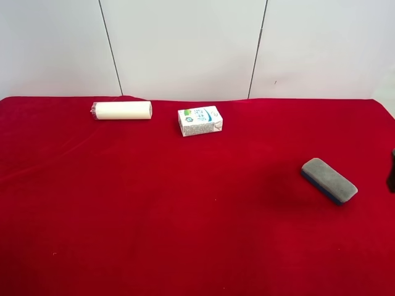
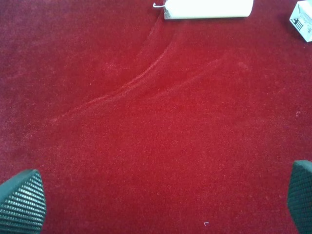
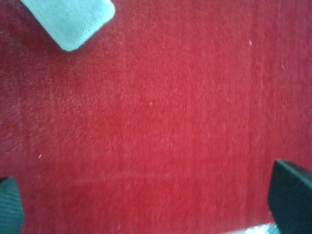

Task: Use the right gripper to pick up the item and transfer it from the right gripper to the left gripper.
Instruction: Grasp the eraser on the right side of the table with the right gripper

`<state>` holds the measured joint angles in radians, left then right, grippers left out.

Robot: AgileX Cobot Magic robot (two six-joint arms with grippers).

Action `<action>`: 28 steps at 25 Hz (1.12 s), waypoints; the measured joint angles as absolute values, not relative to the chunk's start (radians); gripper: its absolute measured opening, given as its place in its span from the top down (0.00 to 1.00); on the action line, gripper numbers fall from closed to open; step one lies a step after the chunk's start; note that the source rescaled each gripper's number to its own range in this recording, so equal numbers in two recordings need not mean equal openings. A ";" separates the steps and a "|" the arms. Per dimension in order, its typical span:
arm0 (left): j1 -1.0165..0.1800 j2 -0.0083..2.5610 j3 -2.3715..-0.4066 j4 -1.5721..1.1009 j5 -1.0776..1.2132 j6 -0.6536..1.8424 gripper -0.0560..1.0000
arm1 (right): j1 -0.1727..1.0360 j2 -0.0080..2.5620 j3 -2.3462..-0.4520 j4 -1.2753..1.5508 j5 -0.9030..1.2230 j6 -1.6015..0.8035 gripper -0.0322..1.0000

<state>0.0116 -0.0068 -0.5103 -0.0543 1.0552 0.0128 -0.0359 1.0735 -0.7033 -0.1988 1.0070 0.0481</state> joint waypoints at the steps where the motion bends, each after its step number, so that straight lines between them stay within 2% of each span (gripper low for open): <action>1: 0.012 -0.007 -0.510 -0.054 1.055 0.013 0.00 | -0.036 1.099 -0.703 -0.200 0.986 0.029 0.00; 12: 0.012 -0.007 -0.510 -0.054 1.055 0.013 0.00 | -0.036 1.322 -0.703 -0.205 0.709 -0.238 0.00; 20: 0.012 -0.007 -0.510 -0.054 1.055 0.013 0.00 | -0.036 1.446 -0.699 -0.205 0.586 -0.285 0.00; 28: 0.012 -0.007 -0.510 -0.054 1.055 0.013 0.00 | -0.036 1.546 -0.692 -0.199 0.564 -0.285 0.00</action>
